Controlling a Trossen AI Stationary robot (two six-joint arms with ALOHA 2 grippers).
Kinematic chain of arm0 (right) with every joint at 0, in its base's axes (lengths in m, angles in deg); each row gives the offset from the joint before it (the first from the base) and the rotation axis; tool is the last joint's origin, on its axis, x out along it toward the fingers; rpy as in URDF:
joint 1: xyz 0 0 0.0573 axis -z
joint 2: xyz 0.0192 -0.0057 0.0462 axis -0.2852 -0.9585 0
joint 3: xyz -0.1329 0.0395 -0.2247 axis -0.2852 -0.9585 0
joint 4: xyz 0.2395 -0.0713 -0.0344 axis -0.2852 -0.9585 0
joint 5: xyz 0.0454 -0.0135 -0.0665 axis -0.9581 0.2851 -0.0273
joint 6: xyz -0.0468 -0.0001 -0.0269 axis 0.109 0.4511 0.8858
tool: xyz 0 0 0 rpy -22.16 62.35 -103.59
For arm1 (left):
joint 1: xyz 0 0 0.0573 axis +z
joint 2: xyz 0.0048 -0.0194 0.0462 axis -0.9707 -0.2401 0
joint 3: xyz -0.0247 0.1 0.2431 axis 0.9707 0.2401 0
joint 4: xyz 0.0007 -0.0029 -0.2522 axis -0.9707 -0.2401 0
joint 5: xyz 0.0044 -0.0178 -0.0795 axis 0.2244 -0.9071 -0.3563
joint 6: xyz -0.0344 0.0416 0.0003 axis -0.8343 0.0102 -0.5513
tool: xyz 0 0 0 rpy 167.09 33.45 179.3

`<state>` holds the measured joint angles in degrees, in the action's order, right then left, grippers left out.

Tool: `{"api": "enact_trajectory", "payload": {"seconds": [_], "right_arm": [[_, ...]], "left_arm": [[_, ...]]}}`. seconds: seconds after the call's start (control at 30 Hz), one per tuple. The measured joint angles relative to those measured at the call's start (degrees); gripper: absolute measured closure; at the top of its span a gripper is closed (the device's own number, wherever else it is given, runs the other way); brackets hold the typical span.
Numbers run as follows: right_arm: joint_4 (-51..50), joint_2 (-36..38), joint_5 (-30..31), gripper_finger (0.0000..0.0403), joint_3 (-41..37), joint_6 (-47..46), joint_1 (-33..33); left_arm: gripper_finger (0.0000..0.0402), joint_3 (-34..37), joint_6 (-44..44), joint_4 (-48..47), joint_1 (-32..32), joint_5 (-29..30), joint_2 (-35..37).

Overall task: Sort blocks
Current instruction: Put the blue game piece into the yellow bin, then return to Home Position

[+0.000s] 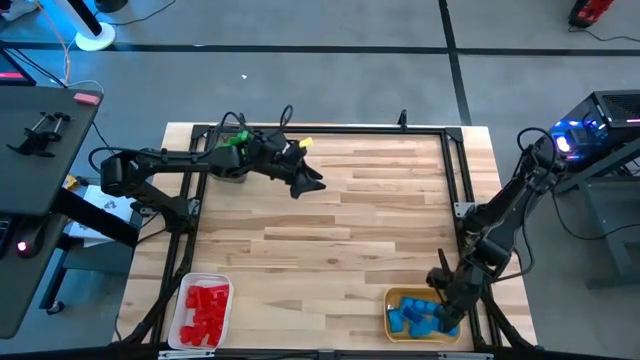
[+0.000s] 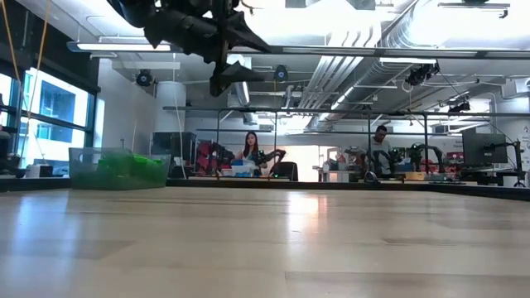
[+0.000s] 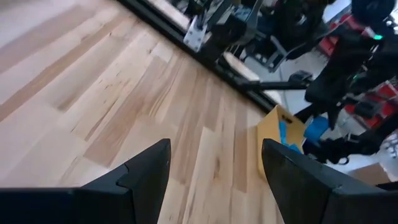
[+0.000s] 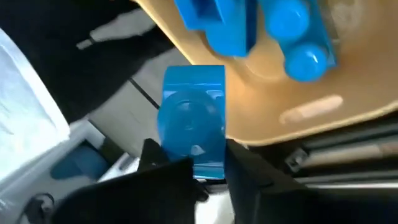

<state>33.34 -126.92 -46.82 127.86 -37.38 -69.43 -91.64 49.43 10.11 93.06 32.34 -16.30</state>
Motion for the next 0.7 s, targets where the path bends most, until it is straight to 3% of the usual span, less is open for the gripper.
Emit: {"api": "enact_trajectory", "payload": {"seconds": [0.3,0.4,0.57,0.7], "right_arm": [[-0.6,0.0,-4.6,0.0227,0.0,6.7,0.6],[1.7,0.9,-5.9,0.0191,0.0,9.1,1.5],[5.5,5.2,-3.5,0.0181,0.0,10.9,3.8],[3.8,10.5,4.3,0.0214,0.0,15.5,8.5]], "left_arm": [[0.0163,0.0,-2.9,4.9,0.0,-1.3,0.0],[0.0163,0.0,-3.2,6.3,0.0,-3.4,0.0],[0.0163,0.0,-3.9,9.5,1.9,-8.9,3.3],[0.0163,0.0,-4.0,10.8,4.1,-9.6,9.3]]}}
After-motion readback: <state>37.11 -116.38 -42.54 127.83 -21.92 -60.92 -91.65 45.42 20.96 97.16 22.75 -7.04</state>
